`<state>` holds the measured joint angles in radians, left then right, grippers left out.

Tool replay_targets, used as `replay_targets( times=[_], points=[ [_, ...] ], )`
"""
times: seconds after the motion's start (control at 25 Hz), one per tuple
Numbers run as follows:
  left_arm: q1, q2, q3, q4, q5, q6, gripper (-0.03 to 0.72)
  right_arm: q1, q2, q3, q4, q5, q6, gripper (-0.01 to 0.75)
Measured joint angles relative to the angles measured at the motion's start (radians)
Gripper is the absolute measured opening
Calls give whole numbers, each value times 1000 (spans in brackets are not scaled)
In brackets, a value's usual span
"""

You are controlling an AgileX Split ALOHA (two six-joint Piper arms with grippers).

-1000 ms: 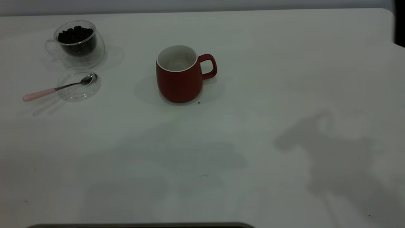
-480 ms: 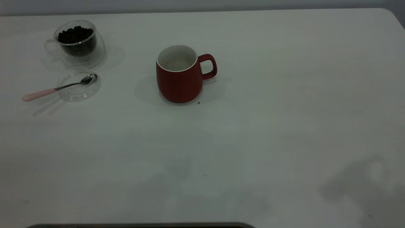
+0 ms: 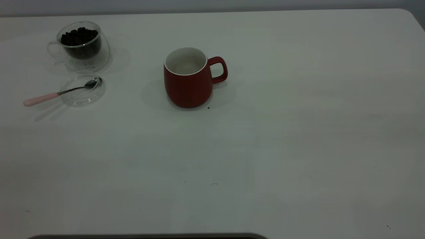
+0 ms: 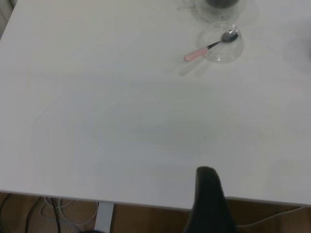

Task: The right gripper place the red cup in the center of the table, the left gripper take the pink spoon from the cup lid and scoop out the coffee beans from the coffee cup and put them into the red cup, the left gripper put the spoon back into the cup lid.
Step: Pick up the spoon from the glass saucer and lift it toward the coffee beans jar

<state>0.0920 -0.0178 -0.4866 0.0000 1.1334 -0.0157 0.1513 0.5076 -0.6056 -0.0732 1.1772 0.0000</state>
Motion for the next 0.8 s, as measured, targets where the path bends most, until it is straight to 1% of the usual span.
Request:
replay_targets(
  times=[0.12,0.28,0.4,0.52,0.8],
  points=[
    [0,0,0,0,1,0,589,-77,-106,62,17,-22,12,589],
    [0,0,0,0,1,0,589,-146,-228,123,32,-52,15,589],
    [0,0,0,0,1,0,589,-193,-306,136,37,-53,12,589],
    [0,0,0,0,1,0,589,-214,-377,136,43,-54,0,589],
    [0,0,0,0,1,0,589,-214,-459,136,54,-53,-18,589]
  ],
)
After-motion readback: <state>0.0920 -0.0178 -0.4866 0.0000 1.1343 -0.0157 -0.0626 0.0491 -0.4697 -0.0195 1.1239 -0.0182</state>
